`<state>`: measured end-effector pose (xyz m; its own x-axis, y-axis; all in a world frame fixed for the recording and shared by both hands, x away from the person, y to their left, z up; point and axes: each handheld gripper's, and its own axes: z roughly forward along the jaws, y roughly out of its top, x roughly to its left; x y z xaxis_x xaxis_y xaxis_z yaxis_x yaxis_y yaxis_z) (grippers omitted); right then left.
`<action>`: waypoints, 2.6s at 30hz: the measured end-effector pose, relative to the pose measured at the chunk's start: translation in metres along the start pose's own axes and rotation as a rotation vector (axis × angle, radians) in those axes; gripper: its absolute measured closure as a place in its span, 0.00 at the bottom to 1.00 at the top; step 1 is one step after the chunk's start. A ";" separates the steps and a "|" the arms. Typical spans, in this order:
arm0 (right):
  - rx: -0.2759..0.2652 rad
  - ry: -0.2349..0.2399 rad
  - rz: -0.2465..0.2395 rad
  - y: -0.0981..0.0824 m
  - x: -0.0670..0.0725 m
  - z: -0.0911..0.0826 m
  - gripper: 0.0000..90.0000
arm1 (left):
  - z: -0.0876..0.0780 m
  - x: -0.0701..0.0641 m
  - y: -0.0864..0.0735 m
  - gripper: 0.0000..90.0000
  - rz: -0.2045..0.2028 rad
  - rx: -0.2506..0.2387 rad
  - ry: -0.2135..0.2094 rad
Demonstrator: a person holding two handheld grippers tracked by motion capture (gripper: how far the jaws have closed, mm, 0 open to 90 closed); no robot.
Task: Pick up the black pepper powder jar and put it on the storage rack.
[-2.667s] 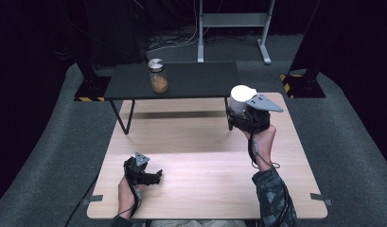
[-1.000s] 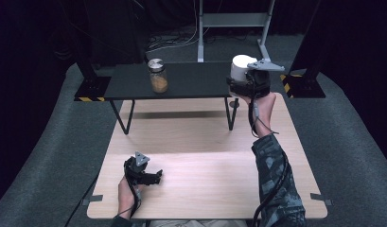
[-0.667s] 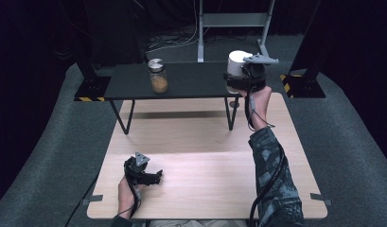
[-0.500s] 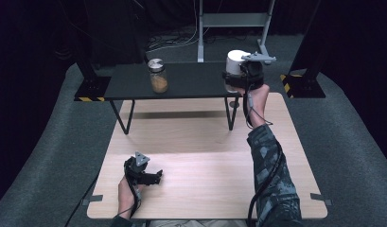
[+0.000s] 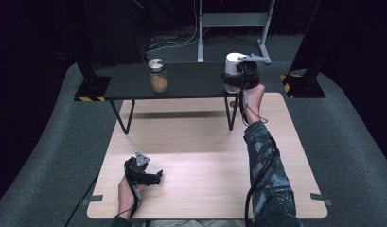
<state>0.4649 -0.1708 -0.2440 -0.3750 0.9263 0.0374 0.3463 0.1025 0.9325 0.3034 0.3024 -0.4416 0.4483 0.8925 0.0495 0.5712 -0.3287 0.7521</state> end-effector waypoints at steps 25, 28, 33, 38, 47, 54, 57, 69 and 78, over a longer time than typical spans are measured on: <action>-0.008 0.005 -0.045 -0.005 0.001 -0.003 0.33 | 0.000 -0.002 0.000 0.00 0.006 -0.003 0.006; -0.005 0.001 -0.048 -0.004 0.002 -0.003 0.33 | 0.000 -0.002 -0.001 0.00 0.006 -0.003 0.006; 0.000 0.001 -0.048 -0.003 0.002 -0.003 0.33 | 0.000 -0.002 -0.001 0.00 0.007 -0.003 0.007; 0.010 -0.005 -0.050 -0.001 0.004 -0.003 0.33 | 0.000 -0.002 -0.001 0.00 0.006 -0.004 0.006; 0.037 -0.073 -0.107 0.000 0.025 -0.009 0.00 | 0.000 -0.002 -0.001 0.00 0.007 -0.003 0.006; 0.050 -0.046 -0.122 -0.018 0.026 -0.029 0.00 | 0.000 -0.002 -0.001 0.00 0.007 -0.005 0.008; 0.050 -0.027 -0.123 -0.034 0.024 -0.040 0.00 | 0.000 -0.002 -0.001 0.00 0.008 -0.004 0.008; 0.219 0.002 -0.117 -0.131 0.010 -0.070 0.00 | 0.000 -0.003 -0.001 0.00 0.009 -0.004 0.010; 0.374 0.019 -0.031 -0.218 -0.009 -0.091 0.00 | 0.000 -0.003 -0.001 0.00 0.007 -0.005 0.013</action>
<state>0.3142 -0.2350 -0.4150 -0.4044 0.9143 0.0211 0.6238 0.2589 0.7375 0.3012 0.2997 -0.4421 0.4431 0.8942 0.0635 0.5647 -0.3334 0.7550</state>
